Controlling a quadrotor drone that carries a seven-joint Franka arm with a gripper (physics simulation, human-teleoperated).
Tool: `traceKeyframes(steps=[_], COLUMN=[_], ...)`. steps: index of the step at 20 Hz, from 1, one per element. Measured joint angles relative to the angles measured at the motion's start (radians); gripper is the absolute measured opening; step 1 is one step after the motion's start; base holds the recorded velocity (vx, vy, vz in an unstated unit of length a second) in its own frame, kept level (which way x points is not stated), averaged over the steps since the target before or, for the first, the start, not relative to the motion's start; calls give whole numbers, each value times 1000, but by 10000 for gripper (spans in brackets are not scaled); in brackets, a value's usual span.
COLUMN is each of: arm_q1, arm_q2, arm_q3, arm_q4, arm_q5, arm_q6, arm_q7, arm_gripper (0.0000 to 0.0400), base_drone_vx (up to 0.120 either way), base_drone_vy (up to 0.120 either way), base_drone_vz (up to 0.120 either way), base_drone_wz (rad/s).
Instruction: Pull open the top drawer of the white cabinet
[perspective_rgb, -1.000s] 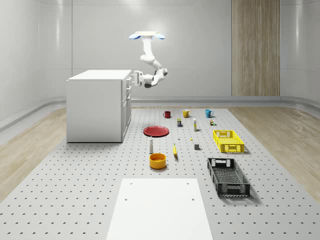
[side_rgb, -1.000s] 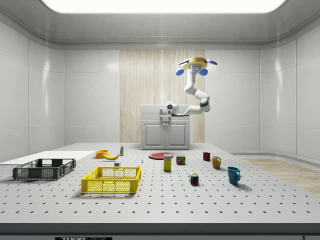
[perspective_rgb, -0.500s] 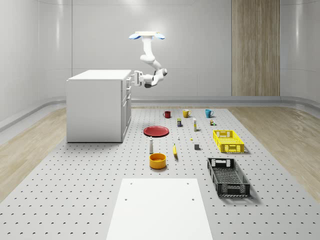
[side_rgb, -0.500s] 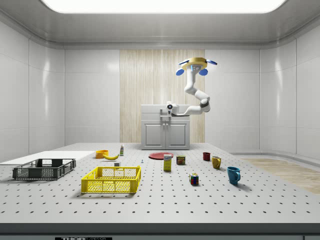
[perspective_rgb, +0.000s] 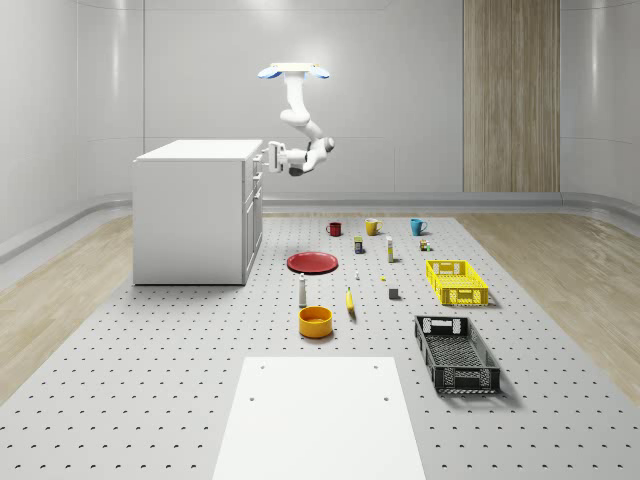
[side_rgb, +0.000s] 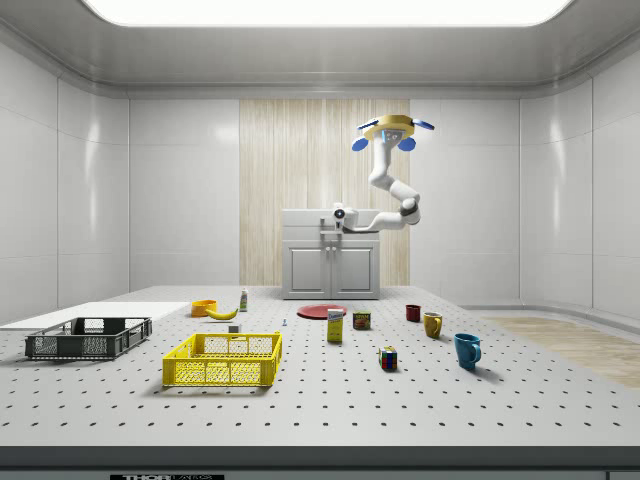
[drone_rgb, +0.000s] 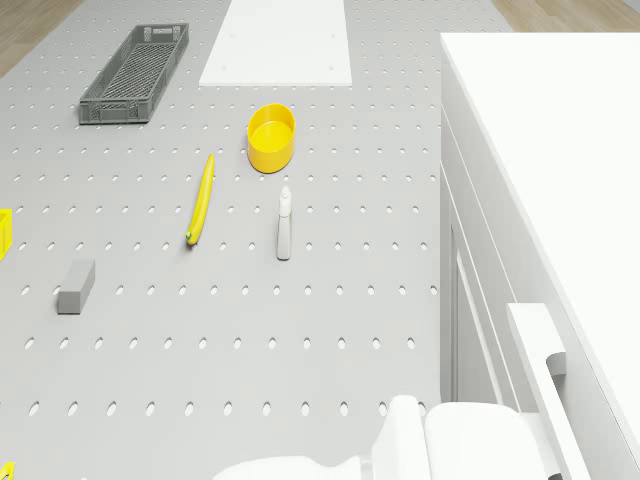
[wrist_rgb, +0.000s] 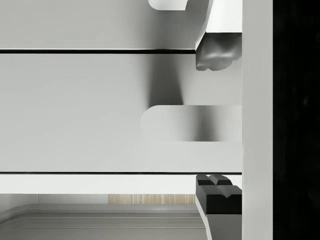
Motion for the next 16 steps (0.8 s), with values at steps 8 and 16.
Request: traceKeyframes(steps=[8,16], arm_q1=[6,6], arm_q2=[50,88], arm_q3=[-17,-27], arm_q4=[34,59], arm_q5=[9,18], arm_q6=[-20,-39], arm_q7=[-22,-38], arm_gripper=[305,305], base_drone_vx=[0,0], base_drone_vy=[0,0], base_drone_vz=[0,0], base_drone_wz=[0,0])
